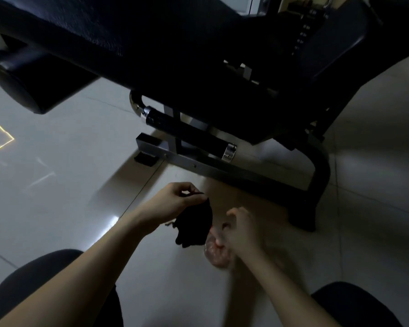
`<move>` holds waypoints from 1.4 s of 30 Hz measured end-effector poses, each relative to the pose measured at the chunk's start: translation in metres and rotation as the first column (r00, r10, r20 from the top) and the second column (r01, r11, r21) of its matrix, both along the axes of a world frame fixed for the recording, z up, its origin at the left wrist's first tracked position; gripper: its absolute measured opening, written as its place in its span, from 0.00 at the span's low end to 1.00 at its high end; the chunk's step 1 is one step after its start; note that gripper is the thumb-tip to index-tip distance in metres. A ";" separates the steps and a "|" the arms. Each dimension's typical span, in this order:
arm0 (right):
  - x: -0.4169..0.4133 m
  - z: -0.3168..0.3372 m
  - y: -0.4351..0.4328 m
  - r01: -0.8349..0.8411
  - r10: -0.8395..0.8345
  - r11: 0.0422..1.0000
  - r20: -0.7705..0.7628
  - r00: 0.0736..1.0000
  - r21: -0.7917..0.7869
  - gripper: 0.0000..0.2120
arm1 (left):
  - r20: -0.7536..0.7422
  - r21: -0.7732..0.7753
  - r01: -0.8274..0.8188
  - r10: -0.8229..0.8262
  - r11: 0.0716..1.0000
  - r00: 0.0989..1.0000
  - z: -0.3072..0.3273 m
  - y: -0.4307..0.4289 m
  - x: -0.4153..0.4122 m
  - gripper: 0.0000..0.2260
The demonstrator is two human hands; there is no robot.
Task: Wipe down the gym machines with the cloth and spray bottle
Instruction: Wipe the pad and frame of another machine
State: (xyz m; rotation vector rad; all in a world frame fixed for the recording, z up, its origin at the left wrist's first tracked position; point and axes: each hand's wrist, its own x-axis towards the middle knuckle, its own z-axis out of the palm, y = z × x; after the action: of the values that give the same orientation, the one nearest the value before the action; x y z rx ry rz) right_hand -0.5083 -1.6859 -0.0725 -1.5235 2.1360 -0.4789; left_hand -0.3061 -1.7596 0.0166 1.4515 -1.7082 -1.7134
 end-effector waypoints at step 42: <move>0.044 0.169 -0.084 0.471 -0.282 0.877 0.692 0.665 -0.095 0.09 | -0.313 -0.622 -0.259 0.068 0.739 0.947 0.037 -0.008 0.002 0.05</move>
State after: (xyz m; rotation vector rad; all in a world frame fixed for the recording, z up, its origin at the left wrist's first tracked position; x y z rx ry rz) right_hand -0.4643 -1.7699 0.0964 -0.7900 1.8226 -1.2967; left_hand -0.3042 -1.7675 0.0534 0.9457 -1.7099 -0.9817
